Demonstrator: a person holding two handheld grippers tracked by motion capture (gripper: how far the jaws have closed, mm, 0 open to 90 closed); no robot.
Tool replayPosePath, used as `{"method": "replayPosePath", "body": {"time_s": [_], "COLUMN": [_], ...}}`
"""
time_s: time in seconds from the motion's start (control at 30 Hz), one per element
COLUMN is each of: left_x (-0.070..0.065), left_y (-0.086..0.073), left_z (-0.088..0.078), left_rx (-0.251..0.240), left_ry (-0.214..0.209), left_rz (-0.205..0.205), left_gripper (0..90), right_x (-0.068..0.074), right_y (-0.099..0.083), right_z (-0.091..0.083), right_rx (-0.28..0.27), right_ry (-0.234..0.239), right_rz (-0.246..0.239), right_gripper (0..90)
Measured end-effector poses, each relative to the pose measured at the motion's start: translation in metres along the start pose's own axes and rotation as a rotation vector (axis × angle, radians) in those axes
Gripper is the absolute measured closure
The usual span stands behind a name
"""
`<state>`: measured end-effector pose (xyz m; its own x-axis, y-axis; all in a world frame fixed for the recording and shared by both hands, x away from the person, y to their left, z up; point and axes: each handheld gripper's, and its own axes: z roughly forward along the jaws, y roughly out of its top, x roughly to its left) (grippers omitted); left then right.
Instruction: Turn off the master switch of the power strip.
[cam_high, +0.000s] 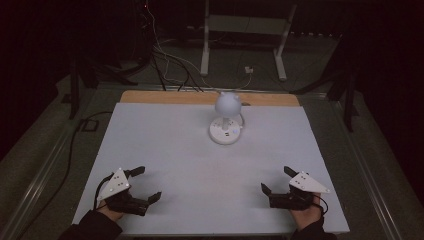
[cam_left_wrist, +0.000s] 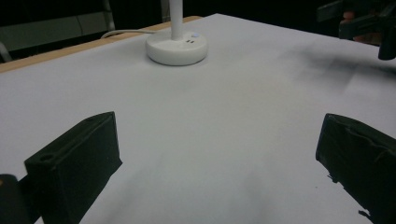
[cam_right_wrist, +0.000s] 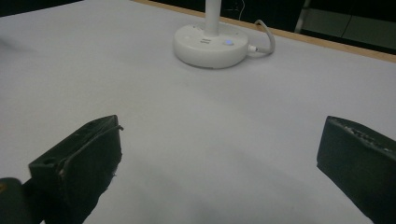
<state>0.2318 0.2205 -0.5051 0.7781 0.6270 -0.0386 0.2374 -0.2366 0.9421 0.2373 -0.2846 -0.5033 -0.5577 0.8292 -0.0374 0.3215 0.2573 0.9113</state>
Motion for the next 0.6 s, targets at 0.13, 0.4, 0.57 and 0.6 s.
{"method": "replayPosePath", "body": {"time_s": [0.13,0.4,0.57,0.6], "left_x": [-0.0003,-0.0007,-0.0008,-0.0008], "left_y": [0.0001,0.0002,0.0006,0.0006], "left_z": [0.0002,0.0004,0.0000,-0.0002], "left_rx": [-0.001,0.001,-0.002,-0.003], "left_ry": [-0.005,-0.005,-0.004,-0.002], "left_rz": [0.001,0.005,0.002,0.004], "left_gripper": [0.3,0.3,0.3,0.3], "right_x": [0.0023,0.0021,0.0011,0.0020], "right_y": [0.0004,0.0019,0.0021,0.0031], "right_z": [0.0001,-0.0014,-0.0008,-0.0015], "right_rx": [0.007,0.013,0.035,0.037], "right_ry": [-0.004,0.000,-0.007,-0.013], "right_rz": [-0.019,0.016,0.032,0.032], "right_gripper": [0.0,0.0,0.0,0.0]}}
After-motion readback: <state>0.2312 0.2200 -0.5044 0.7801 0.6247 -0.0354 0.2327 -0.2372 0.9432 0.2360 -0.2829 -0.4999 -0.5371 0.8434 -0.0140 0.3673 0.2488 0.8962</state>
